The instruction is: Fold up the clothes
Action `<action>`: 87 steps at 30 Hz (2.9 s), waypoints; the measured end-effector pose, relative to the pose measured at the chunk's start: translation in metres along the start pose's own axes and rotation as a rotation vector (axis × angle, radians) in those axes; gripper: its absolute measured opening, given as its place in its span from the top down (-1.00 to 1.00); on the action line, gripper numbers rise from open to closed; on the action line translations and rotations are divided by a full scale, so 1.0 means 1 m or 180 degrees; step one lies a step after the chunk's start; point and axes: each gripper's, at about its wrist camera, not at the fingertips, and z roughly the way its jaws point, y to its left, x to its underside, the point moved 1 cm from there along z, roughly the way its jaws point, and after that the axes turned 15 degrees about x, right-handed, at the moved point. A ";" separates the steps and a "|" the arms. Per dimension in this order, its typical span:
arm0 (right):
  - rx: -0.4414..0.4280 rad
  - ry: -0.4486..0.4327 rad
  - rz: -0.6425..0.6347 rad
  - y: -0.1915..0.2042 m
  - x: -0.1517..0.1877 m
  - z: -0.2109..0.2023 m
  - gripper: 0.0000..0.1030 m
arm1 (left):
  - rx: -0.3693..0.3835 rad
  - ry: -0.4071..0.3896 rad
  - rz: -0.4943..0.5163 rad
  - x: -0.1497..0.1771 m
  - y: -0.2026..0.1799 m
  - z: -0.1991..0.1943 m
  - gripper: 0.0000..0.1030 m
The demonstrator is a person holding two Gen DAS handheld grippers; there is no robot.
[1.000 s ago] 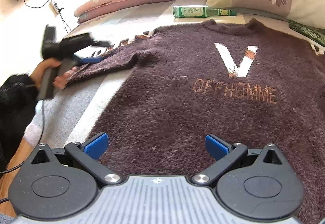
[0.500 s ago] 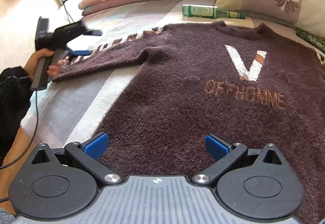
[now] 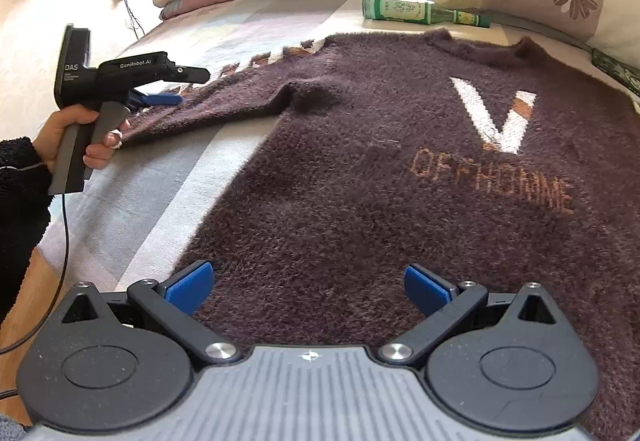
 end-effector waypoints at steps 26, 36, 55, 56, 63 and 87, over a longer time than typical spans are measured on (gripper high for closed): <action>0.1084 -0.0132 0.0112 -0.117 0.052 -0.010 -1.00 | -0.0697 0.0452 0.1020 0.009 -0.145 0.004 -0.99; 0.0900 -0.0190 0.0169 -0.136 0.086 -0.001 -1.00 | -0.0212 0.0667 0.1400 0.043 -0.278 0.070 -0.99; 0.0826 -0.0315 -0.0182 -0.161 0.144 -0.041 -1.00 | -0.0653 0.0778 0.0638 0.167 -0.283 0.094 -0.99; 0.0840 -0.0302 -0.0169 -0.161 0.143 -0.040 -1.00 | -0.0662 0.0783 0.0628 0.169 -0.284 0.091 -0.99; 0.0927 -0.0233 -0.0080 -0.158 0.139 -0.037 -1.00 | -0.0590 0.0576 0.0795 0.141 -0.292 0.094 -0.99; 0.1000 -0.0255 -0.0041 -0.154 0.143 -0.038 -1.00 | -0.0505 0.0393 0.0452 0.103 -0.247 0.054 -0.99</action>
